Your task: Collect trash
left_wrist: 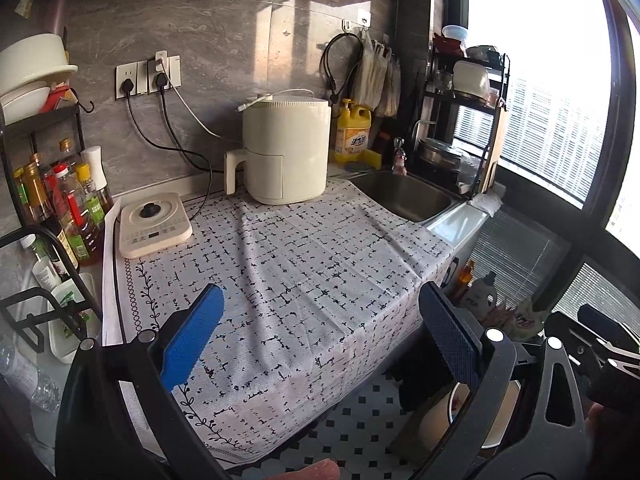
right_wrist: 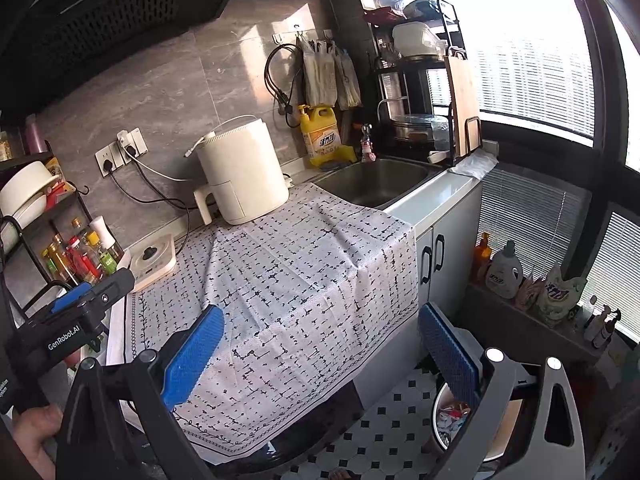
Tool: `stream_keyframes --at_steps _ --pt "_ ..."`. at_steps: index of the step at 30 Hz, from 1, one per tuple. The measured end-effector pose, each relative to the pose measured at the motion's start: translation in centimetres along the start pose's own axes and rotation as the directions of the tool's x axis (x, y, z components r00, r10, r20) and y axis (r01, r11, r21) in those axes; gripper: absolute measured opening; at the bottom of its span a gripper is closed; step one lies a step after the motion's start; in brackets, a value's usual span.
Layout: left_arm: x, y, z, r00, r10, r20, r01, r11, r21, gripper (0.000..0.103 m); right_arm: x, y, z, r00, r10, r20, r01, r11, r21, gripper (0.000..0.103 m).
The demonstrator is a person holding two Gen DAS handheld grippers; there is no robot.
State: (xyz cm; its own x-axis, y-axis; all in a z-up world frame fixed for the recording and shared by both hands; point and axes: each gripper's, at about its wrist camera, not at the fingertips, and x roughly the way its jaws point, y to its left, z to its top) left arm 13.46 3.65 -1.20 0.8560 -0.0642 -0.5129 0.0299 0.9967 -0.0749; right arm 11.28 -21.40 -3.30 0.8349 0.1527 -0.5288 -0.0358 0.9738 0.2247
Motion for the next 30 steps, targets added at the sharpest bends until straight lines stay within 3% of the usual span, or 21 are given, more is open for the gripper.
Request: stream_keyframes --at_steps 30 --pt "-1.3 -1.2 -0.6 1.000 -0.014 0.009 0.014 1.000 0.016 0.097 -1.6 0.0 -0.2 1.000 -0.018 0.023 0.018 1.000 -0.011 0.095"
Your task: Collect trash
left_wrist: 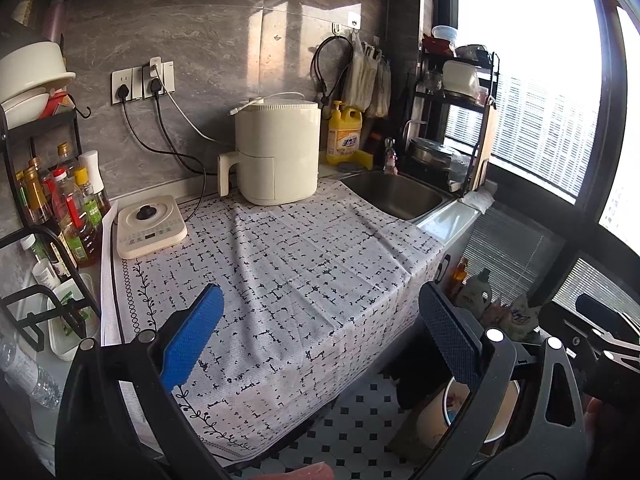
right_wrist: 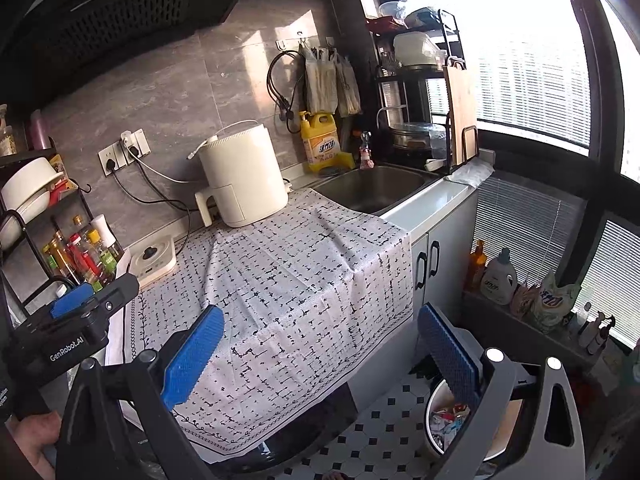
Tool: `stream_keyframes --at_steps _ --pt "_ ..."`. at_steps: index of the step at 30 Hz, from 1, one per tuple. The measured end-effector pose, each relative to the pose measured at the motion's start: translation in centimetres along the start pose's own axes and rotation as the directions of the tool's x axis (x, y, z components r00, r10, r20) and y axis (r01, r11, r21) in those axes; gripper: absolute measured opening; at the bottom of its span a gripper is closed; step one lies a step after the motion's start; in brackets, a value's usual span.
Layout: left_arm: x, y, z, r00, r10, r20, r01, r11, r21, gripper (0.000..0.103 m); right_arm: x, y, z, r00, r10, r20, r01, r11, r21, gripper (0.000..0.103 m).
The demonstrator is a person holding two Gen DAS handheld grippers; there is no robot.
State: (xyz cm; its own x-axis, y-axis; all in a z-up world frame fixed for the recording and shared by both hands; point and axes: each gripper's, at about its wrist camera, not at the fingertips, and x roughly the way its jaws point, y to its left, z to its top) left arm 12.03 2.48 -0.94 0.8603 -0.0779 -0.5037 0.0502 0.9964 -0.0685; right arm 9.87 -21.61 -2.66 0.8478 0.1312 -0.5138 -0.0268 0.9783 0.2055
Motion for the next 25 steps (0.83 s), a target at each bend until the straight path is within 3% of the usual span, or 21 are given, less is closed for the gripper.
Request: stream_keyframes --at_steps 25 --pt "1.9 -0.1 -1.7 0.999 0.003 -0.042 -0.005 1.000 -0.030 0.097 1.9 -1.7 -0.8 0.999 -0.014 -0.039 0.014 1.000 -0.006 0.095"
